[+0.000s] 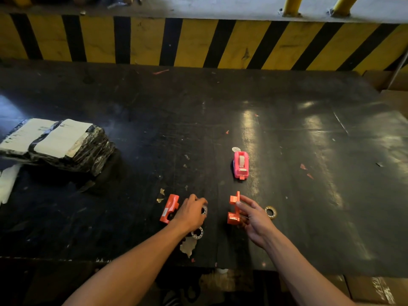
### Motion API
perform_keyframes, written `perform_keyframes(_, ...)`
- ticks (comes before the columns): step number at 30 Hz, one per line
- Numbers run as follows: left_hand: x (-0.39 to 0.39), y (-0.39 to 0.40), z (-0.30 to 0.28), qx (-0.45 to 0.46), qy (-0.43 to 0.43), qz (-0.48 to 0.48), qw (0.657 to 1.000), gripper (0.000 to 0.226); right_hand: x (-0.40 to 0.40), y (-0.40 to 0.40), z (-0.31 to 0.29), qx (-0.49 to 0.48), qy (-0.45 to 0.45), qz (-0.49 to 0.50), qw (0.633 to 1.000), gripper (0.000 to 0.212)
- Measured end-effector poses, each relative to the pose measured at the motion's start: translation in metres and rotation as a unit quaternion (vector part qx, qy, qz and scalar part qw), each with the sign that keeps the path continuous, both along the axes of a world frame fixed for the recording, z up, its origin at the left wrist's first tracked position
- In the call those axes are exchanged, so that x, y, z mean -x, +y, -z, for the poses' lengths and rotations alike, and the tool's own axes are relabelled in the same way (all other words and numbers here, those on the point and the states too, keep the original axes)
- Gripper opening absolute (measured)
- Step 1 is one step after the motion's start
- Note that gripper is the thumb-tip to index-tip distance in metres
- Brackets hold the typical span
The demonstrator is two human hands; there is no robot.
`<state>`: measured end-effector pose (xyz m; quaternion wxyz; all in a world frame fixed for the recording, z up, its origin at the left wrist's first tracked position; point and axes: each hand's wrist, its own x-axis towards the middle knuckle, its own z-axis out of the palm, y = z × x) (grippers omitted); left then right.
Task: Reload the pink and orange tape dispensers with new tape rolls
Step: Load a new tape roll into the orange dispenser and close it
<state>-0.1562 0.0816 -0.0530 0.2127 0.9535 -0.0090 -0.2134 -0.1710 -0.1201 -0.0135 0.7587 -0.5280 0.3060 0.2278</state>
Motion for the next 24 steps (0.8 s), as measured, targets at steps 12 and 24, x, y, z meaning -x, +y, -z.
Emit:
perform_keyframes(12,-0.004,0.002,-0.029,0.535,0.156,-0.423,0.715,0.023,0.003,-0.003,0.000,0.001,-0.001,-0.010,1.000,0.038)
perform_keyframes(24,0.003,-0.006,-0.040,0.572,0.176,-0.408,0.690,0.024,0.000,0.006,-0.013,-0.010,-0.025,-0.048,0.998,0.035)
